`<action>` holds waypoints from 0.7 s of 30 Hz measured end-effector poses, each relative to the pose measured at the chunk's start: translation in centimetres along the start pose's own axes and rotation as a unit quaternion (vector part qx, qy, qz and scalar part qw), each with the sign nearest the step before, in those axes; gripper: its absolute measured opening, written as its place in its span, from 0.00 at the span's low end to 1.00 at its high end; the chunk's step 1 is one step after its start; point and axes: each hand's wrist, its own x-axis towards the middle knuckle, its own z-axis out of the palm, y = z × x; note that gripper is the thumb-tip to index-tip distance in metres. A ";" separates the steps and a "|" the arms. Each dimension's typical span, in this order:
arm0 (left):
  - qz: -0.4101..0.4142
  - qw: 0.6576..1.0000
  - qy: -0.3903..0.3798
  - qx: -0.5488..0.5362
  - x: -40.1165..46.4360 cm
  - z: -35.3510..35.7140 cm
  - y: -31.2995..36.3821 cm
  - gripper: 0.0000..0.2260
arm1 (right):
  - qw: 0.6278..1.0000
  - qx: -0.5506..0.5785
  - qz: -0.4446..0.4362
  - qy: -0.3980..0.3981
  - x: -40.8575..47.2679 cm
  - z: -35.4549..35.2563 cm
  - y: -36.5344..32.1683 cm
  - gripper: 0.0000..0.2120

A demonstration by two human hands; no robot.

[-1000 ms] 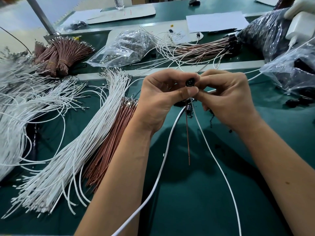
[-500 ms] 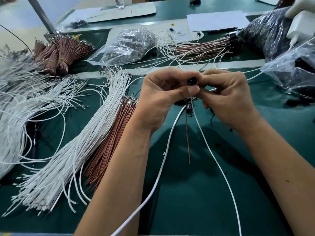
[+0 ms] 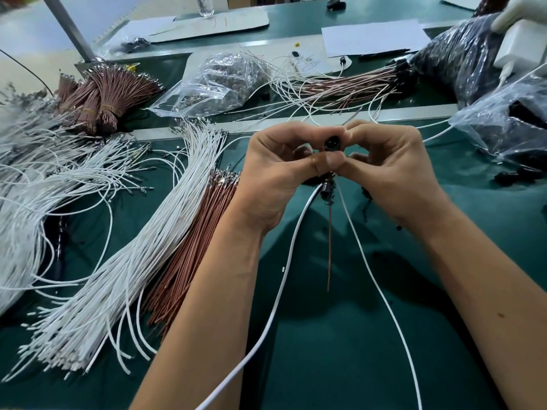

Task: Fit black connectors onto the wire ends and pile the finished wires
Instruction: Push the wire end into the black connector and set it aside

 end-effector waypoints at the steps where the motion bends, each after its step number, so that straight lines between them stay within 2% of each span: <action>1: 0.001 1.000 -0.004 -0.001 0.0 0.0 0.0 0.13 | 1.000 0.014 -0.001 -0.003 0.0 0.1 -0.1 0.10; 5: 0.008 1.000 -0.010 -0.011 0.0 0.3 -0.1 0.15 | 0.999 0.035 0.004 0.000 0.0 0.4 0.0 0.09; 11: 0.020 1.000 0.002 -0.021 0.1 0.6 -0.5 0.16 | 1.000 -0.007 -0.006 0.005 0.2 0.6 -0.3 0.10; 15: 0.023 1.000 0.012 -0.013 0.1 0.7 -0.6 0.14 | 1.000 -0.016 -0.015 0.009 0.2 0.5 -0.4 0.06; 21: 0.013 0.999 0.024 -0.022 0.1 0.8 -0.6 0.17 | 0.999 -0.040 -0.010 0.001 0.2 0.6 -0.5 0.10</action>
